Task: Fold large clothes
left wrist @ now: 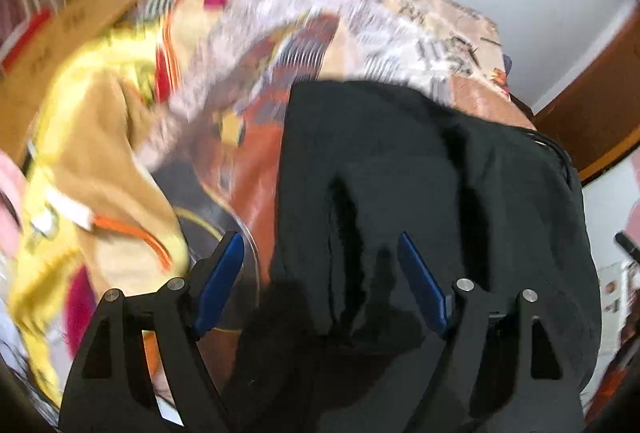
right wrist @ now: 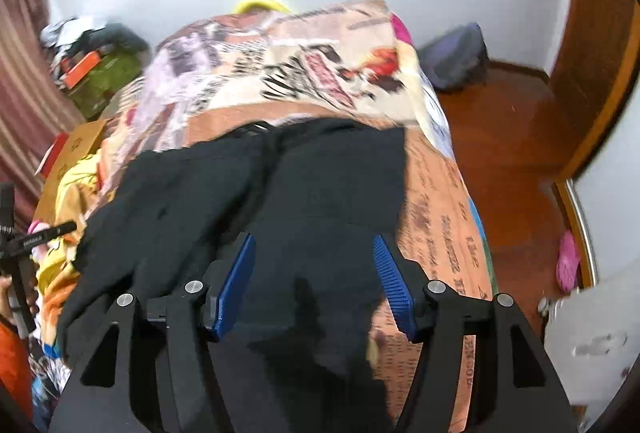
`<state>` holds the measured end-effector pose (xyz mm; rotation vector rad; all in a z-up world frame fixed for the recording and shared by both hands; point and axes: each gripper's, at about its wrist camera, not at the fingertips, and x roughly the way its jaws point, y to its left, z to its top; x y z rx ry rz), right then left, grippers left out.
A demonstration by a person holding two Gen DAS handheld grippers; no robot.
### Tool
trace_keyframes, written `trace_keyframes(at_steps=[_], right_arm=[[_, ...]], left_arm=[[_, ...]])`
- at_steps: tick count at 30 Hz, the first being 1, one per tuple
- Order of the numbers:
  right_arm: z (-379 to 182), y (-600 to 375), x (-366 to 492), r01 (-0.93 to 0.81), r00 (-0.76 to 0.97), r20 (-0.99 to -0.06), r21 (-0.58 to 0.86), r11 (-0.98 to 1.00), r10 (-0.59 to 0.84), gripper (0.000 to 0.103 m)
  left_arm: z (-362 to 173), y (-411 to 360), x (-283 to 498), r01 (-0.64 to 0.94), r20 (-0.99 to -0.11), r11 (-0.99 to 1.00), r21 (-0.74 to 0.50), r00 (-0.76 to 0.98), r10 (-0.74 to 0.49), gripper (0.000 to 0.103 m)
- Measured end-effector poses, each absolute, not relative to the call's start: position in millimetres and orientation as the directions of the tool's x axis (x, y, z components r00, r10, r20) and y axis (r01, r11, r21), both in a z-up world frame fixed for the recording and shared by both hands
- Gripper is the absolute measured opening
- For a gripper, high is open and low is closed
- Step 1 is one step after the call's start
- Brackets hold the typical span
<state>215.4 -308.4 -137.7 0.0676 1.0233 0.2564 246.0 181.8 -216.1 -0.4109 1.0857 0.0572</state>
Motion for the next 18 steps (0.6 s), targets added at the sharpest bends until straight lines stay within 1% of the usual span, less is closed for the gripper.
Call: trace_keyframes(at_steps=[2,4,6,9,12,14,17,18], right_arm=[[-149.7,-319.6,221.3,-0.144,0.464,-0.85,0.204,0.968,0.248,0.057],[-162.2,-329.3,226.9,-0.107,0.429,-0.864,0.242,0.964,0.265,0.058],[-178.0,-339.1,233.5,-0.069,0.382,-0.871,0.307,0.949,0.309,0.058],[-192.6,-346.4,240.2,-0.036,0.336,-0.865,0.383,0.923,0.373,0.058],[-203.6,-349.5,249.3,-0.015,0.302,-0.842,0.465,0.885,0.448,0.058],[-206.3,-349.8,254.1,-0.006,0.293,-0.825,0.505,0.863,0.484,0.058],[-208.4,-346.8,261.6,-0.005,0.29,-0.804,0.54,0.841,0.518,0.058],[-209.2,-345.8,263.8,-0.005,0.29,-0.799,0.55,0.835,0.528,0.06]], left_arm=[[-233.8,185.5,248.6,-0.264,-0.867,0.897,-0.355,0.452,-0.21,0.078],[-251.2,189.9,253.4,-0.273,-0.851,0.857,-0.437,0.435,-0.295,0.079],[-267.0,194.4,260.1,-0.302,-0.841,0.819,-0.488,0.414,-0.349,0.082],[-280.6,201.5,268.0,-0.335,-0.815,0.767,-0.547,0.421,-0.398,0.087],[-293.1,206.2,277.6,-0.349,-0.776,0.707,-0.615,0.424,-0.466,0.087],[-297.0,206.4,284.0,-0.348,-0.757,0.684,-0.641,0.436,-0.487,0.088],[-293.9,200.3,290.1,-0.311,-0.752,0.702,-0.641,0.44,-0.491,0.088],[-293.3,201.8,293.5,-0.304,-0.752,0.707,-0.639,0.441,-0.49,0.084]])
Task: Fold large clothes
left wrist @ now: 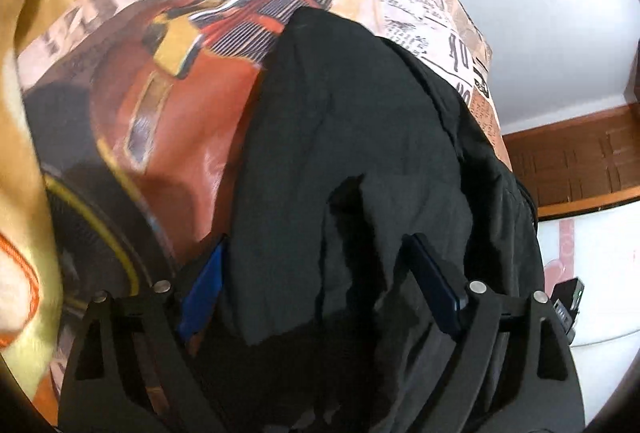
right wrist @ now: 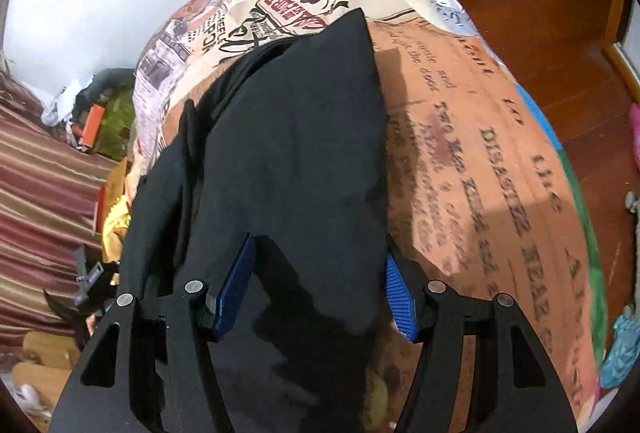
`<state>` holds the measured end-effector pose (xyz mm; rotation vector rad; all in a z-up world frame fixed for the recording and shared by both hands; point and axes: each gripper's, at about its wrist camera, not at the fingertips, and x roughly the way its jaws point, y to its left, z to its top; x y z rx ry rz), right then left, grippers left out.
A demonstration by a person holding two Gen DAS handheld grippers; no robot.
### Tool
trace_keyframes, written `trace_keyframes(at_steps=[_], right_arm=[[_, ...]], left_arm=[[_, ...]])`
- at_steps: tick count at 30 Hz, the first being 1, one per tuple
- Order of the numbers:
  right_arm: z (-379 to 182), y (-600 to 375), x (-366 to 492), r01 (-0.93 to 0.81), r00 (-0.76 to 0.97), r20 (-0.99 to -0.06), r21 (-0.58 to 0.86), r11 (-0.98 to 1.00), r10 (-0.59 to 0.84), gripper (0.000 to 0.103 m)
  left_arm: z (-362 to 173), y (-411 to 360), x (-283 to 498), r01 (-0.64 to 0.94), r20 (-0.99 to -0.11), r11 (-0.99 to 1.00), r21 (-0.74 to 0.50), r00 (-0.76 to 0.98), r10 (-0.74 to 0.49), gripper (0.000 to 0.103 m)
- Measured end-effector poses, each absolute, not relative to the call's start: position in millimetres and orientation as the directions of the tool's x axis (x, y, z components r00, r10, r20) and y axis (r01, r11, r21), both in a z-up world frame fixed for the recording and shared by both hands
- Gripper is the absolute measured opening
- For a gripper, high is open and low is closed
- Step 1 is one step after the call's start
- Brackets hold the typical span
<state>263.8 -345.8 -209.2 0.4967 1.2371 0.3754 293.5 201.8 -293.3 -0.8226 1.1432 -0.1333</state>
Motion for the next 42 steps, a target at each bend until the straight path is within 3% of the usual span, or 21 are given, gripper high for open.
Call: trace_keyframes(at_steps=[2,5,9,14,21,26,33,38,42], right_arm=[[-210.6,-344.8,264.9,-0.003,0.29,-0.793,0.559,0.829,0.536,0.06],[-206.9,-339.4,267.5,-0.028,0.293,-0.788,0.558,0.829,0.541,0.047],[-189.9,-333.3,271.0,-0.075,0.341,-0.808,0.486,0.871,0.48,0.008],[-170.6,-321.6,286.8,-0.127,0.379,-0.791,0.47,0.873,0.481,0.007],[-181.7,-291.4,310.4,-0.162,0.371,-0.832,0.38,0.911,0.413,0.007],[-182.6,-277.8,307.6,-0.205,0.385,-0.862,0.269,0.941,0.33,0.01],[-169.9,-277.6,296.0,-0.228,0.398,-0.881,0.175,0.958,0.256,0.012],[-157.2,-284.1,280.2,-0.228,0.39,-0.885,0.176,0.958,0.256,0.022],[-138.8,-286.8,257.8,-0.255,0.439,-0.868,0.128,0.958,0.233,0.034]], left_arm=[[-286.4,198.2,296.2,-0.273,-0.754,0.731,-0.625,0.456,-0.474,0.072],[-275.6,192.5,295.1,-0.247,-0.777,0.786,-0.567,0.477,-0.411,0.052],[-252.1,183.4,290.4,-0.2,-0.804,0.869,-0.452,0.513,-0.301,0.026],[-230.7,191.2,293.4,-0.198,-0.805,0.9,-0.389,0.548,-0.228,0.019],[-224.6,204.1,306.2,-0.229,-0.821,0.923,-0.31,0.553,-0.139,0.019],[-243.7,209.6,314.3,-0.232,-0.852,0.924,-0.303,0.5,-0.154,0.019],[-239.8,193.7,303.1,-0.207,-0.88,0.96,-0.186,0.47,-0.069,0.019],[-227.2,192.6,288.2,-0.211,-0.873,0.961,-0.177,0.484,-0.054,0.02],[-206.5,190.4,270.8,-0.207,-0.86,0.96,-0.19,0.507,-0.061,0.026]])
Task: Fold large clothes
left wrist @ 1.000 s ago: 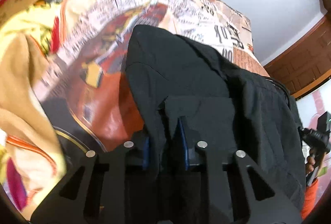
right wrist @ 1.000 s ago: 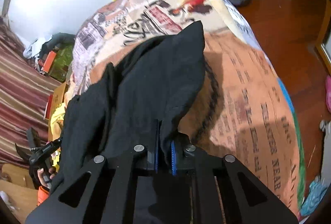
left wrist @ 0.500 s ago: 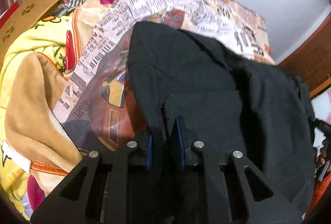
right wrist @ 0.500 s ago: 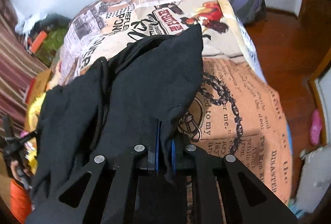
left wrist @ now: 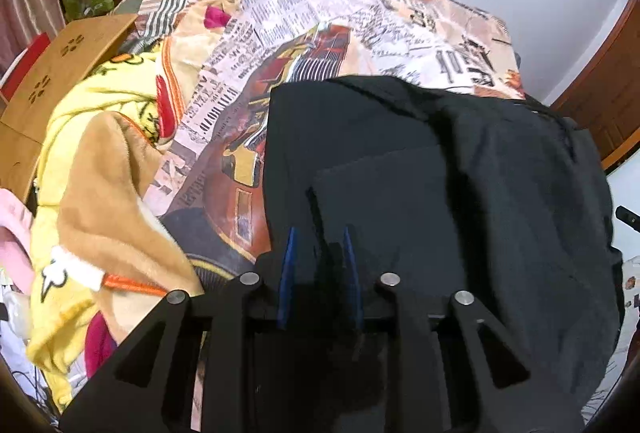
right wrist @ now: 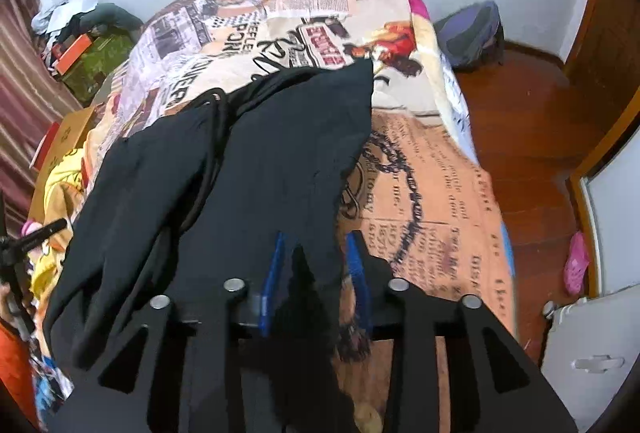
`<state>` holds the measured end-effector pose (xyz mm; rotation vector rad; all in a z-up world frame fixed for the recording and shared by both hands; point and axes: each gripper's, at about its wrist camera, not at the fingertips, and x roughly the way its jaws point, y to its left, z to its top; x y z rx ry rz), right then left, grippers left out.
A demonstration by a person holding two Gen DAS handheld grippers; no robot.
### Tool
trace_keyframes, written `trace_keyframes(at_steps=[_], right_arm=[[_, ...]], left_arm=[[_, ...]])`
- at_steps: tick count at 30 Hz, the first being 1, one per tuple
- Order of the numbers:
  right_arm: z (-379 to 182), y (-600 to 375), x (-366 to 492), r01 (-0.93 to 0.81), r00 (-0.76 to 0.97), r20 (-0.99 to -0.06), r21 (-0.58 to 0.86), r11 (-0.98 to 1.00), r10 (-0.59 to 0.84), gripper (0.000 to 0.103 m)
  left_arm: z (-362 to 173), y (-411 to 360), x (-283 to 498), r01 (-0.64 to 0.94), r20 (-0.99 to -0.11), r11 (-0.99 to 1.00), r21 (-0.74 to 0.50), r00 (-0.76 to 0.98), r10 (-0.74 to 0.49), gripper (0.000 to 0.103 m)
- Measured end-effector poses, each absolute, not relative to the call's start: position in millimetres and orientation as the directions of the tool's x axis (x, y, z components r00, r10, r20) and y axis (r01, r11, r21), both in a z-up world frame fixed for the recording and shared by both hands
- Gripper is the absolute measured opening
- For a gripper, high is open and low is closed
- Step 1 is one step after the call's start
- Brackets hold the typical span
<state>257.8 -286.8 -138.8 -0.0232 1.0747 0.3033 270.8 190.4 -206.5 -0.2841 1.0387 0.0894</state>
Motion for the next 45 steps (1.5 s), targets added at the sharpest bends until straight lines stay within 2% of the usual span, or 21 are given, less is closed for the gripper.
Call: trace_keyframes(at_steps=[4,6,8,14,20,24,27,34,36,38,41,45], right_arm=[[-121.4,-288.2,238.0,-0.285,0.484,-0.843,0.102,0.953,0.235,0.045],[-113.8,-289.5,228.0,-0.297,0.499,-0.83,0.105,0.949,0.249,0.045],[-109.4,-289.7,220.4,-0.306,0.502,-0.824,0.114,0.945,0.262,0.045],[-112.0,-295.9,197.7,-0.309,0.495,-0.825,0.124,0.943,0.271,0.046],[-130.5,-305.9,176.4,-0.292,0.449,-0.86,0.116,0.949,0.243,0.046],[-147.1,-311.4,164.5,-0.275,0.411,-0.887,0.099,0.956,0.21,0.046],[-159.8,-317.2,157.1,-0.256,0.378,-0.904,0.106,0.961,0.201,0.046],[-176.2,-329.5,141.8,-0.209,0.34,-0.921,0.122,0.97,0.189,0.046],[-180.8,-334.9,139.3,-0.187,0.333,-0.921,0.145,0.972,0.201,0.05],[-183.7,-339.3,137.4,-0.162,0.344,-0.92,0.139,0.977,0.188,0.067],[-186.5,-345.4,137.4,-0.146,0.346,-0.913,0.174,0.974,0.215,0.071],[-185.6,-344.9,139.2,-0.149,0.347,-0.907,0.197,0.969,0.238,0.071]], left_arm=[[-182.9,181.3,253.2,-0.188,-0.845,0.972,-0.144,0.535,-0.022,0.031],[-169.0,176.6,241.1,-0.179,-0.829,0.976,-0.127,0.559,-0.005,0.042],[-158.1,173.2,229.2,-0.177,-0.813,0.975,-0.131,0.582,-0.003,0.047],[-150.2,168.3,196.4,-0.161,-0.812,0.972,-0.169,0.582,-0.045,0.056],[-183.3,180.8,170.9,-0.197,-0.873,0.966,-0.169,0.485,-0.054,0.058],[-221.5,199.1,151.5,-0.265,-0.905,0.928,-0.261,0.402,-0.14,0.058],[-246.6,205.2,138.6,-0.296,-0.912,0.901,-0.318,0.357,-0.205,0.058],[-272.3,218.0,121.0,-0.334,-0.916,0.884,-0.327,0.341,-0.21,0.059],[-277.4,221.6,117.6,-0.342,-0.901,0.864,-0.368,0.36,-0.241,0.062],[-280.0,223.5,117.0,-0.335,-0.896,0.864,-0.375,0.371,-0.245,0.069],[-297.6,223.8,122.9,-0.338,-0.907,0.862,-0.376,0.323,-0.269,0.079],[-304.1,226.2,127.4,-0.355,-0.898,0.843,-0.405,0.329,-0.293,0.08]])
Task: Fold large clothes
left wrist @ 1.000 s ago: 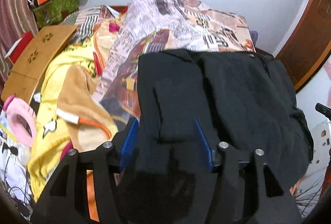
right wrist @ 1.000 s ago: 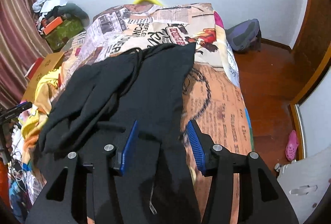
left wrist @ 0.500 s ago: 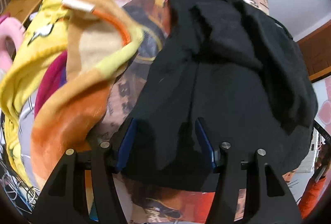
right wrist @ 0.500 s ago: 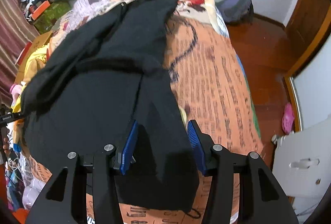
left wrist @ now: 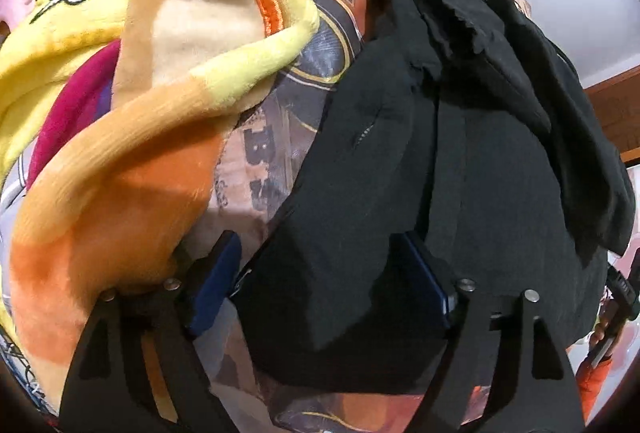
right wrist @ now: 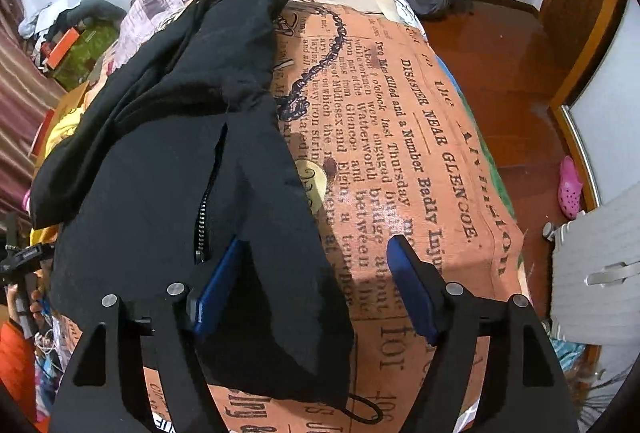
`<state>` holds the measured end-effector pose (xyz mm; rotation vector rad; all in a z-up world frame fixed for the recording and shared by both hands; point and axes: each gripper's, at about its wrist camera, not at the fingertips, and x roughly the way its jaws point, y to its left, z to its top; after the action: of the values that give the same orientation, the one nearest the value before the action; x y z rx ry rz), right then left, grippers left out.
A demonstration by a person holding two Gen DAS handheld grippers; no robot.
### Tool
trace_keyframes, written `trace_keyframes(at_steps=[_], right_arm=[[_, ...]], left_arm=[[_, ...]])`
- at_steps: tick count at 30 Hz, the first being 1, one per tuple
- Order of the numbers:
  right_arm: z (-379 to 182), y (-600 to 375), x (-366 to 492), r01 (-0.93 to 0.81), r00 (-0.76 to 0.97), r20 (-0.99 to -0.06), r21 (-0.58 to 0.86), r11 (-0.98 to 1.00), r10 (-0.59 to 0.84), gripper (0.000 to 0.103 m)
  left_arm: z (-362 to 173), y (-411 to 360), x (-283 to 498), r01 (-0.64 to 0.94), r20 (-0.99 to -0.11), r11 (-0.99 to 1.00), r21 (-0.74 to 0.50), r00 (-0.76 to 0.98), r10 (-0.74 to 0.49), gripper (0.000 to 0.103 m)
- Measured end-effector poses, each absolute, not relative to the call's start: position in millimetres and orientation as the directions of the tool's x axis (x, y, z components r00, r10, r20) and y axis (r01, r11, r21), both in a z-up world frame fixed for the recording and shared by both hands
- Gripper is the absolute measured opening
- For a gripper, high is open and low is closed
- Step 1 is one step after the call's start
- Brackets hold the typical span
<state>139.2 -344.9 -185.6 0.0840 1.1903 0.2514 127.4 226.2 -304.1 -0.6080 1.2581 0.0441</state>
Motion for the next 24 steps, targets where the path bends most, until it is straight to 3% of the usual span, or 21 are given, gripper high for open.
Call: trace_keyframes(at_steps=[3,6,7,9,11,12,15,24], right_arm=[[-185.3,-341.0,138.0,-0.165,0.347,-0.903,0.206,0.964,0.253,0.071],[-184.8,-337.1,137.2,-0.186,0.341,-0.895,0.237,0.954,0.288,0.053],[-184.8,-336.8,137.1,-0.185,0.328,-0.89,0.27,0.945,0.318,0.042],[-184.0,-335.8,137.0,-0.178,0.322,-0.884,0.295,0.939,0.339,0.034],[-182.5,-333.3,137.6,-0.184,0.308,-0.877,0.324,0.928,0.368,0.012],[-180.8,-332.0,138.3,-0.189,0.296,-0.871,0.35,0.918,0.393,0.008],[-166.7,-320.7,141.0,-0.232,0.295,-0.866,0.345,0.91,0.403,0.006],[-104.3,-284.9,166.9,-0.347,0.393,-0.822,0.282,0.894,0.412,0.004]], left_arm=[[-302.4,223.3,128.1,-0.342,-0.896,0.846,-0.409,0.325,-0.302,0.079],[-299.4,226.3,127.2,-0.327,-0.887,0.841,-0.43,0.326,-0.327,0.072],[-297.7,227.4,125.8,-0.333,-0.881,0.832,-0.444,0.329,-0.339,0.066],[-295.0,231.1,121.5,-0.357,-0.864,0.799,-0.484,0.337,-0.373,0.046],[-289.9,231.8,119.4,-0.36,-0.843,0.773,-0.523,0.35,-0.408,0.03],[-285.2,230.8,118.3,-0.357,-0.839,0.77,-0.528,0.358,-0.41,0.023],[-259.6,225.1,119.9,-0.317,-0.839,0.801,-0.509,0.392,-0.378,0.015],[-142.9,200.7,158.2,-0.094,-0.683,0.799,-0.594,0.583,-0.439,0.014]])
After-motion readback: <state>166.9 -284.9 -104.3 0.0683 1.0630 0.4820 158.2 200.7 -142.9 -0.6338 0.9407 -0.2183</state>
